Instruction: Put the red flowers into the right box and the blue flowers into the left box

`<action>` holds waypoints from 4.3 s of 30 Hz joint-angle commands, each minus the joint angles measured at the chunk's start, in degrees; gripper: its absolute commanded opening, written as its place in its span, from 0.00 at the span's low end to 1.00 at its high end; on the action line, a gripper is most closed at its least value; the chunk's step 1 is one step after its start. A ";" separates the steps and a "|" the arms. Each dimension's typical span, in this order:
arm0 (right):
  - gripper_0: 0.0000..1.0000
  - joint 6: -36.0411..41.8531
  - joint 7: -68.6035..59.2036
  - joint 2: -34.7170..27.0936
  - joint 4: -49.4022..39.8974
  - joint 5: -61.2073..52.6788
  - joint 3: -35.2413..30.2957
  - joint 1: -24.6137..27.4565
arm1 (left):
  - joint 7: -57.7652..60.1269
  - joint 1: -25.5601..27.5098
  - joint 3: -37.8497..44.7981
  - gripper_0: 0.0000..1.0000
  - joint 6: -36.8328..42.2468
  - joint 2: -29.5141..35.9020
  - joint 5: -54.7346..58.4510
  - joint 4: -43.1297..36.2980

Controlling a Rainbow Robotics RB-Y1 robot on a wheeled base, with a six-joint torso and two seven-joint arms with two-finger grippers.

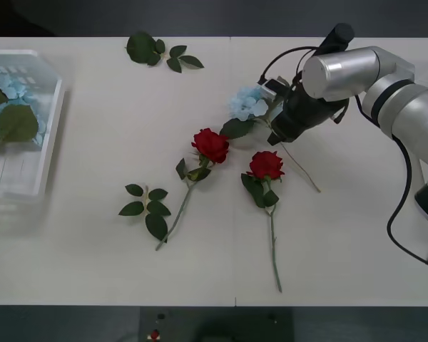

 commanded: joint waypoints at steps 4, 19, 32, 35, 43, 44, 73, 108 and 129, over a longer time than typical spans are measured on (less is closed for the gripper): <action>0.55 -1.58 -1.88 0.52 -0.09 0.19 -1.56 0.33 | -2.87 -0.84 -0.92 0.20 -0.47 1.96 1.50 -0.87; 0.02 -3.96 -1.96 1.14 0.08 0.28 -1.56 1.21 | -4.10 -2.60 -1.97 0.84 20.09 2.05 15.30 -12.82; 1.00 4.04 -0.47 -1.67 0.08 -2.10 -2.26 -2.30 | -1.46 -15.26 -22.36 0.98 17.11 1.17 21.45 -16.95; 1.00 5.80 -0.29 -2.11 0.08 -6.14 -2.26 -3.36 | -0.49 -15.96 -27.63 1.00 10.25 -1.82 20.22 -16.60; 1.00 3.25 -0.03 -2.20 0.08 -9.39 -0.77 -3.45 | 0.82 -15.96 -39.24 1.00 -0.38 -9.20 12.58 -15.55; 1.00 2.28 -0.12 -2.11 0.08 -9.48 0.11 -3.45 | 1.18 -15.87 -40.82 1.00 -1.35 -10.79 10.55 -15.46; 0.74 -5.19 0.67 1.32 2.37 -9.30 3.28 -1.25 | 31.41 -20.53 -65.16 1.00 -4.25 -29.07 -26.18 -11.94; 0.00 3.87 7.27 -5.19 2.46 -23.37 -3.58 -3.71 | 31.15 -19.91 -63.85 0.00 -16.38 -18.17 -9.13 -17.57; 0.00 19.16 16.76 -22.50 -0.97 -53.25 -6.74 0.51 | 23.32 -10.42 -36.86 0.00 -17.17 -18.87 27.34 -35.85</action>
